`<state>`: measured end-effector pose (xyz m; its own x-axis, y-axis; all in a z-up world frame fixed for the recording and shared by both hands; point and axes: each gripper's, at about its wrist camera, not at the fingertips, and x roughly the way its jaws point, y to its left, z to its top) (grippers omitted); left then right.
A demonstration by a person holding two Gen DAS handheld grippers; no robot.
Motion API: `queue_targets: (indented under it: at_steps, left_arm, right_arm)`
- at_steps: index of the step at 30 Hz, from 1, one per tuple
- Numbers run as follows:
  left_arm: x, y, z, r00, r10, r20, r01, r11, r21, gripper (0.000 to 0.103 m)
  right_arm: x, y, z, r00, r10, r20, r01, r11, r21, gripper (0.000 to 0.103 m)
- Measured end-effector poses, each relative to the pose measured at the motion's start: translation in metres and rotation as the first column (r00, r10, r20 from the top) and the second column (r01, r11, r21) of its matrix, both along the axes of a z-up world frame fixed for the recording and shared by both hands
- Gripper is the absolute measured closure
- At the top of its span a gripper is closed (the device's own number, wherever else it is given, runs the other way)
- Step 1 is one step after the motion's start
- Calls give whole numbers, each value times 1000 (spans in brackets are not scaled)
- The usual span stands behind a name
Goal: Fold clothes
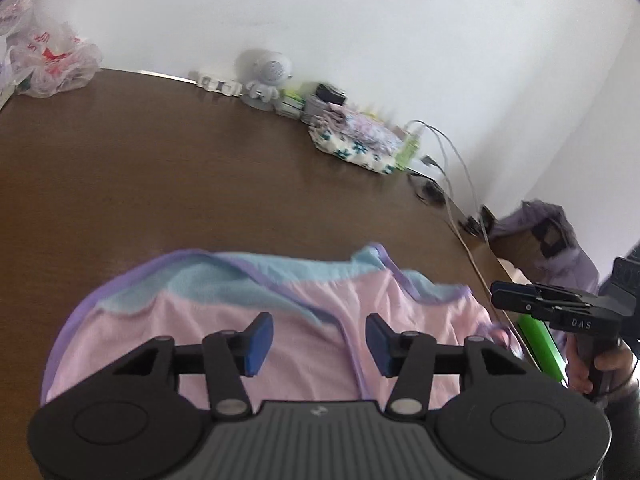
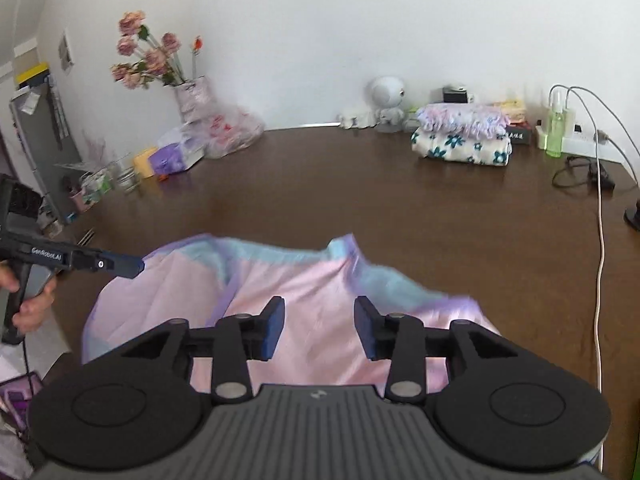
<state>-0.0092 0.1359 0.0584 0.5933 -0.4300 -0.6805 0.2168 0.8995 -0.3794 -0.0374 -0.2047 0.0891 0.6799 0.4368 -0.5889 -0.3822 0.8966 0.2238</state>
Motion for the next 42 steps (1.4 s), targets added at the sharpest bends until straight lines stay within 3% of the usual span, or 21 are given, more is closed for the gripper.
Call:
queue_targets:
  at_steps: [2,6,10,11,12,13,14,15,17,23,27,31,34,35,36,37,38,39,42]
  left_arm:
    - [32,-9,5,999,47,-2,-47,999,-14,56]
    - [63,-17,-16,981,183,-64,-179,982,62,56]
    - [68,-6,-26,966,251,-55,-250,968,32,59]
    - [71,-3,-27,963,264,-62,-264,965,6,67]
    - [73,0,-29,962,265,-68,-267,963,-25,83]
    - [74,2,-31,960,270,-75,-273,961,-44,92]
    - [76,5,-33,958,274,-81,-279,958,-64,103]
    - [77,8,-35,957,279,-86,-286,955,-84,103]
    - [74,13,-39,952,300,-68,-307,942,-139,103]
    - [61,37,-44,902,432,-2,-413,860,-299,103]
    - [58,40,-42,882,469,43,-438,850,-294,103]
    - [58,44,-43,858,512,48,-482,833,-272,103]
    - [53,46,-34,902,430,-42,-422,856,-299,96]
    - [50,46,-30,917,393,-62,-393,866,-310,88]
    - [47,39,-24,933,353,-66,-357,890,-282,75]
    - [45,31,-18,947,314,-68,-320,913,-254,69]
    - [44,23,-15,958,281,-50,-285,932,-224,61]
    - [45,13,-12,968,250,-35,-252,947,-202,61]
    - [58,-6,-19,975,206,-80,-217,961,-170,61]
  right_arm:
    - [48,11,-4,999,-17,-33,17,1000,-4,62]
    - [125,23,-30,982,-64,-179,61,998,-19,62]
    - [155,27,-56,957,-41,-288,54,998,37,64]
    - [157,28,-60,952,-36,-303,54,997,53,68]
    - [159,28,-63,950,-28,-310,52,996,69,72]
    - [160,28,-66,948,-23,-317,53,995,86,84]
    - [159,27,-67,948,-24,-317,59,993,102,95]
    - [156,27,-67,953,-30,-302,67,991,113,98]
    - [149,26,-66,963,-48,-266,86,987,134,101]
    - [105,18,-51,976,-179,-128,199,965,171,102]
    - [84,10,-49,957,-277,-91,289,938,191,102]
    - [74,9,-55,931,-364,-35,365,920,144,101]
    - [79,-3,-56,943,-321,-91,333,924,187,94]
    - [79,-6,-53,945,-312,-97,325,927,187,85]
    - [79,-8,-52,947,-303,-102,318,930,185,77]
    - [79,-11,-50,950,-295,-108,310,933,183,65]
    - [79,-12,-49,952,-285,-113,302,936,179,65]
    - [81,-12,-49,954,-273,-122,291,941,170,65]
    - [83,-6,-53,960,-242,-140,262,953,154,65]
